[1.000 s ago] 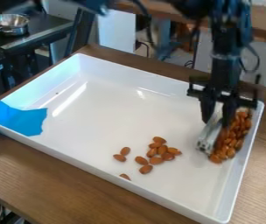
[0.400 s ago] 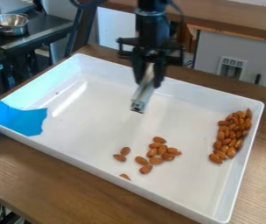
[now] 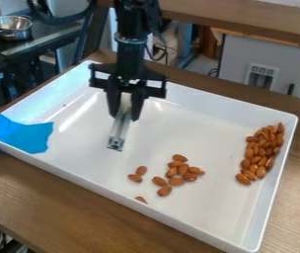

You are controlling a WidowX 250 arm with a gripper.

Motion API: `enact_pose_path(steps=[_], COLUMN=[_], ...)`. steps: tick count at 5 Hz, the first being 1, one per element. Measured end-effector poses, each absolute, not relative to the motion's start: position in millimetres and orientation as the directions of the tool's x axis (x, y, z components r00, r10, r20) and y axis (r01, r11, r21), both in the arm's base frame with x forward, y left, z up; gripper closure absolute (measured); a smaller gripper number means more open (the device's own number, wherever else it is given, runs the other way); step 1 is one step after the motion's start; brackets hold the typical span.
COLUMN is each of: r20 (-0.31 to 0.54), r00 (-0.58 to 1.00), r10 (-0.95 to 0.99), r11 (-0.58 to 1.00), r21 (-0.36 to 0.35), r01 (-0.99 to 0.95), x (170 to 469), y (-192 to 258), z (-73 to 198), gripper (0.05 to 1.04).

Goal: Sweep into pile

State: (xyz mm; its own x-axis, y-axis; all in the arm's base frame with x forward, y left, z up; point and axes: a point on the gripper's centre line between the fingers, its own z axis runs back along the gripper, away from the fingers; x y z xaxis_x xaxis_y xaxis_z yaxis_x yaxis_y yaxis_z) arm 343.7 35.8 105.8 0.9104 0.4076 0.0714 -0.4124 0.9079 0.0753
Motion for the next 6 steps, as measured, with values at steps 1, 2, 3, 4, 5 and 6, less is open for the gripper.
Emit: enact_pose_path(steps=[1,2,3,4,5,6], r20=[0.032,0.04,0.074,0.095,0.108,0.104], r00=[0.856,0.843,0.847,0.837,0.839,0.845], r10=[0.516,0.537,0.526,0.539,0.533,0.524], r11=[0.853,0.838,0.841,0.829,0.827,0.833], r21=[0.074,0.086,0.102,0.118,0.141,0.141], r01=[-0.517,-0.538,-0.531,-0.547,-0.544,-0.534], x=[327.4,318.5,317.1,314.5,314.6,313.2], y=[44.0,38.5,26.2,19.1,11.4,5.3], z=[96.5,88.9,80.1,71.4,64.5,63.1], gripper=[0.721,0.721,0.721,0.721,0.721,0.721])
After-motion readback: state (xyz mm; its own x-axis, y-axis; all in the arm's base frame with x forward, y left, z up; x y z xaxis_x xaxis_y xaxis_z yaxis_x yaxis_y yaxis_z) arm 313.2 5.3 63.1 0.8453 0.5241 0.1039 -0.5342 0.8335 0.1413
